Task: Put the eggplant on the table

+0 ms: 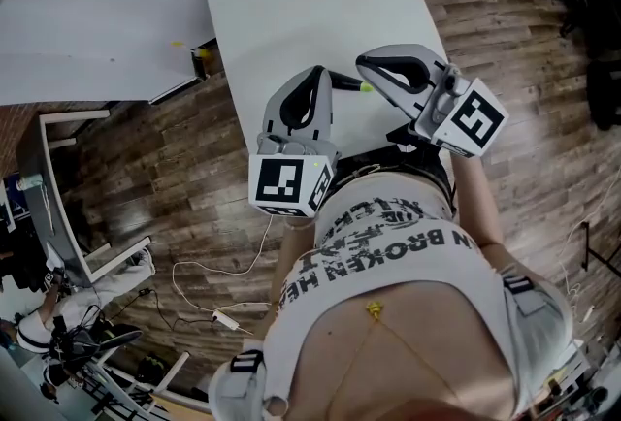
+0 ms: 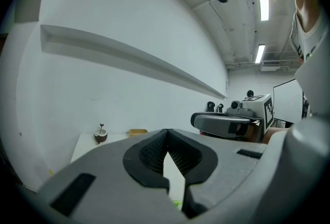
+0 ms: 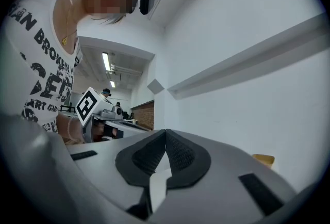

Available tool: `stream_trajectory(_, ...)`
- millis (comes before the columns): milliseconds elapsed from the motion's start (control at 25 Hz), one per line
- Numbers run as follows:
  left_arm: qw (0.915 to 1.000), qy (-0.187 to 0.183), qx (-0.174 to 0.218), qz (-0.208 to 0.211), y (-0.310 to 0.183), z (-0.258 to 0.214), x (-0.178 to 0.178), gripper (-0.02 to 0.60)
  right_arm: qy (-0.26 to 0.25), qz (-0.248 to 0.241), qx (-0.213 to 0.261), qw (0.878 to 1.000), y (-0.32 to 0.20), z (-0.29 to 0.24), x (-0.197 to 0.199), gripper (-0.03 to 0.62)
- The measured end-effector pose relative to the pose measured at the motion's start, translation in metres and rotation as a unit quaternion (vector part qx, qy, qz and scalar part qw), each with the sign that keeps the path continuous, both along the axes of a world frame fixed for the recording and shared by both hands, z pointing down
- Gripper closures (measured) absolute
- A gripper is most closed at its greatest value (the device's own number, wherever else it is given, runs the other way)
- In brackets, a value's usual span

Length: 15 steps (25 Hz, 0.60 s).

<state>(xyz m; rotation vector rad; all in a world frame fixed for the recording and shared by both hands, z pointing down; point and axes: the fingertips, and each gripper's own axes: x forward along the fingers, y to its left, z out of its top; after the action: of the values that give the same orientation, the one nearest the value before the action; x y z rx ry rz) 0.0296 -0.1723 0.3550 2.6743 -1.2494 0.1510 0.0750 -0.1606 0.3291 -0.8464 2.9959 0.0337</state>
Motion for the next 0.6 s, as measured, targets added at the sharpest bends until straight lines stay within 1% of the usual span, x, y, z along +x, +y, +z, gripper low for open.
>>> stream_trajectory(160, 1.0000, 0.000, -0.003, 0.002, -0.0076, -0.0016, 0.0021, 0.575, 0.001, 0.001, -0.006, 1.000, -0.0071, -0.0016, 0.0004, 0.586)
stream_trajectory(600, 0.9999, -0.008, -0.003, 0.006, -0.0045, -0.0021, 0.0035, 0.575, -0.002, 0.001, -0.009, 1.000, -0.0049, -0.0038, 0.0013, 0.586)
